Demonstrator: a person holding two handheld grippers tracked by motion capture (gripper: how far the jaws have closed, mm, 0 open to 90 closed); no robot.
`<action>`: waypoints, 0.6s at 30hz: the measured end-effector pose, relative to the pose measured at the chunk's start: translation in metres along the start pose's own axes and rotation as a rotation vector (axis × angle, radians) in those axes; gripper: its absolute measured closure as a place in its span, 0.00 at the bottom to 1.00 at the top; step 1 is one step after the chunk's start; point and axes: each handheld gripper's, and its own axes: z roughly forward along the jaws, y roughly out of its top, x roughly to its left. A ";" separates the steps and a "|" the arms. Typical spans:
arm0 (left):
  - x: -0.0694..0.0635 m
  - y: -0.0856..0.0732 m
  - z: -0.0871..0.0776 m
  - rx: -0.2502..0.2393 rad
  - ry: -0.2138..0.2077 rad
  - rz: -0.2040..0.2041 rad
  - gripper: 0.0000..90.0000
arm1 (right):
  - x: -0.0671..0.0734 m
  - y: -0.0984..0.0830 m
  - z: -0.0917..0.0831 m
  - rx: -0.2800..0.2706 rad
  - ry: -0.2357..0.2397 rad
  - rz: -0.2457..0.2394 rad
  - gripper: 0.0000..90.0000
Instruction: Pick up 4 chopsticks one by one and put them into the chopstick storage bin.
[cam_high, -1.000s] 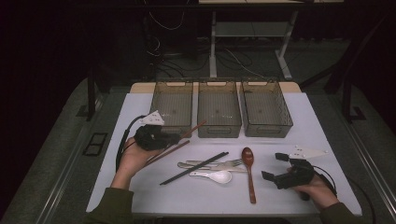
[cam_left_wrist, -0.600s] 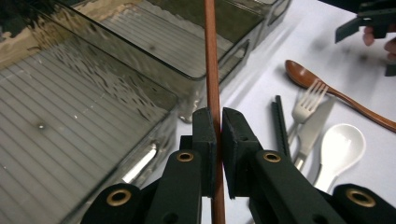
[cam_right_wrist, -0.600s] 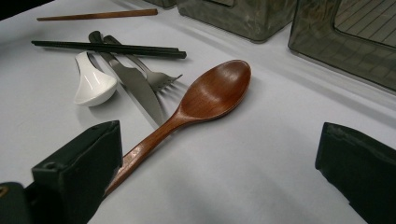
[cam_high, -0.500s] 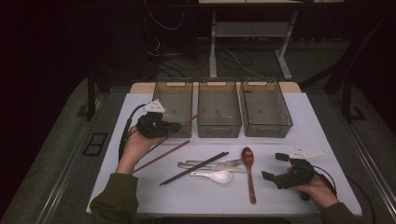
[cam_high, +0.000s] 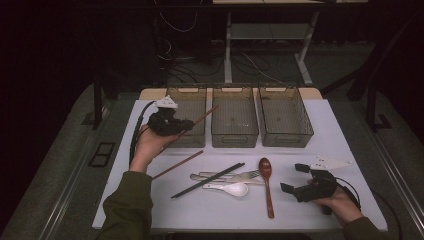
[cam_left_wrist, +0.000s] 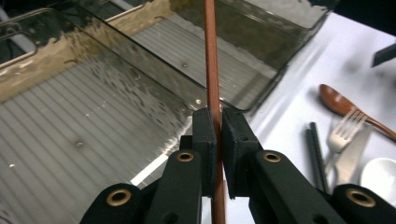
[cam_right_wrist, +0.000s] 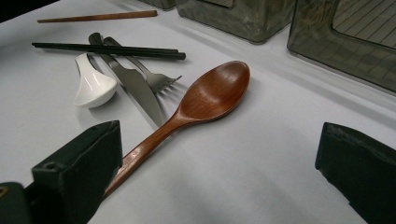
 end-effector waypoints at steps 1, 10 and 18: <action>0.002 0.002 0.001 0.000 0.005 0.001 0.93 | 0.000 0.000 0.000 0.000 0.001 0.001 0.01; 0.018 0.019 0.007 0.019 0.038 -0.023 0.93 | -0.001 0.000 -0.002 -0.008 -0.001 0.005 0.01; 0.036 0.027 0.016 0.034 0.070 -0.048 0.93 | -0.001 0.000 -0.002 -0.011 0.000 0.006 0.01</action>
